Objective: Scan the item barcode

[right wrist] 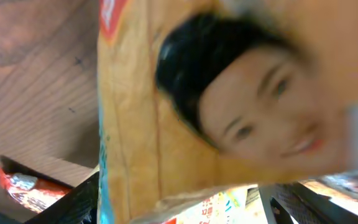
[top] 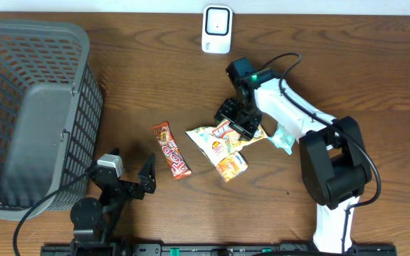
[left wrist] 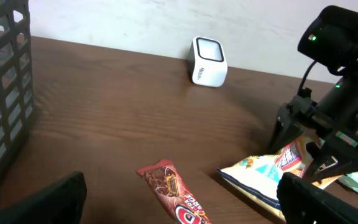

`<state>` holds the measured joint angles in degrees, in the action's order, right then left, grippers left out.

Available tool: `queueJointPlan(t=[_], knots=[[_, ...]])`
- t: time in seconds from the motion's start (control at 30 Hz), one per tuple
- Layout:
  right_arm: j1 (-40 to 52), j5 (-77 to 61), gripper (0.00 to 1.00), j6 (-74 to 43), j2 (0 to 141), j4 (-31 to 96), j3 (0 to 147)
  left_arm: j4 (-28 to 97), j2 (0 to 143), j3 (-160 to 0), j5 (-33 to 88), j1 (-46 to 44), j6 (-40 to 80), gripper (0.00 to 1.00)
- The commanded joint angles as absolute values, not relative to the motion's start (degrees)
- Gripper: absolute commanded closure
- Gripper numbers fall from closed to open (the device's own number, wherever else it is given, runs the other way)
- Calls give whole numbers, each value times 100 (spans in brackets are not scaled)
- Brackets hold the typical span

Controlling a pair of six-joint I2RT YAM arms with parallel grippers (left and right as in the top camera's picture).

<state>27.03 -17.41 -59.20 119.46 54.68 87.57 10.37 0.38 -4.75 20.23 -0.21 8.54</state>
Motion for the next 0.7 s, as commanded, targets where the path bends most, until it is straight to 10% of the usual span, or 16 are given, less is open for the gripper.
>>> queueJointPlan(t=[0.0, 0.23, 0.67], knots=[[2995, -1133, 36, -6390, 12138, 5485, 8705, 1192, 34, -386, 2010, -8, 755, 2], [3345, -956, 99, -6685, 12682, 5527, 8694, 1192, 34, -386, 2010, -8, 755, 2], [2412, -3218, 98, -4598, 12547, 8479, 9592, 1192, 34, -388, 2008, -8, 755, 2]])
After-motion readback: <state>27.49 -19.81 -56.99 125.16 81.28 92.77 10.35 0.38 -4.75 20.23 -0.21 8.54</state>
